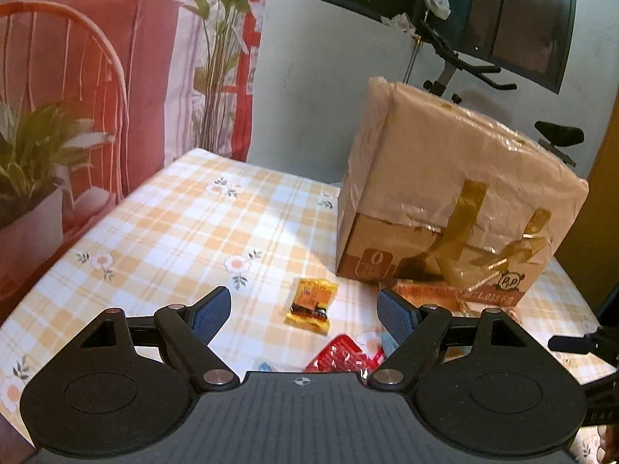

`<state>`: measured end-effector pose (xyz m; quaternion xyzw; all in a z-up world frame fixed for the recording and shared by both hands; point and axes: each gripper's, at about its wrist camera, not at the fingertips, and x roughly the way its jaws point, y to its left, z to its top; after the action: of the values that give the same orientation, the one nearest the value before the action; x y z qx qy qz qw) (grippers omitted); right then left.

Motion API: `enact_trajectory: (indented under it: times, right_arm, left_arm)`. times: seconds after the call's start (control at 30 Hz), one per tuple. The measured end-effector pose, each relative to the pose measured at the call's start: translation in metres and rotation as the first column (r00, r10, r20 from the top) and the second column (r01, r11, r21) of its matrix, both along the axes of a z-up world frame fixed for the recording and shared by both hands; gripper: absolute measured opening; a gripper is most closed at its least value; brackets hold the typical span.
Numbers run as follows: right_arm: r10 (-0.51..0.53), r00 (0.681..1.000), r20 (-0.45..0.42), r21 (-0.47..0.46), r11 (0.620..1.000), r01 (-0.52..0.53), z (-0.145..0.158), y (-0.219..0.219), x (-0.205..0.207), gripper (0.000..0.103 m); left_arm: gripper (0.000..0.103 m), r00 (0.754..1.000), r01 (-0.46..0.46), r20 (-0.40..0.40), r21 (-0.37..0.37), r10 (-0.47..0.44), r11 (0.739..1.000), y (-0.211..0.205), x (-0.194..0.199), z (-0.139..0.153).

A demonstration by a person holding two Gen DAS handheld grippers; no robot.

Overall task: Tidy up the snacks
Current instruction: 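Move both tools back down to the snack pile on the table, then close the right tool on the white cracker pack while the left tool grasps the dark round snack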

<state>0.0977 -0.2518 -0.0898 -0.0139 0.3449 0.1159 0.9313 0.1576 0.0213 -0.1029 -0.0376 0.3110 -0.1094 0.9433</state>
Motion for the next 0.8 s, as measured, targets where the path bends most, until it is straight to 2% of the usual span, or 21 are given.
enact_trajectory:
  times: [0.1, 0.33, 0.57, 0.8]
  right_arm:
    - [0.017, 0.999, -0.039, -0.013, 1.000, -0.017, -0.011, -0.002, -0.009, 0.082]
    - [0.029, 0.993, -0.111, 0.032, 0.999, -0.025, -0.030, -0.011, -0.011, 0.082]
    - [0.044, 0.991, -0.129, 0.150, 0.988, -0.025, -0.040, -0.016, 0.009, 0.066]
    - [0.004, 0.994, -0.110, 0.162, 0.987, 0.014, -0.041, -0.013, 0.020, 0.061]
  left_arm:
    - [0.084, 1.000, 0.009, -0.024, 0.001, -0.009, 1.000, -0.005, -0.001, -0.007]
    - [0.084, 0.998, 0.038, -0.045, 0.023, -0.037, 0.999, -0.015, -0.004, -0.015]
    - [0.083, 0.998, 0.023, -0.063, 0.038, -0.021, 0.999, -0.014, -0.003, -0.021]
    - [0.083, 0.997, 0.014, -0.072, 0.046, -0.011, 0.999, -0.015, -0.002, -0.021]
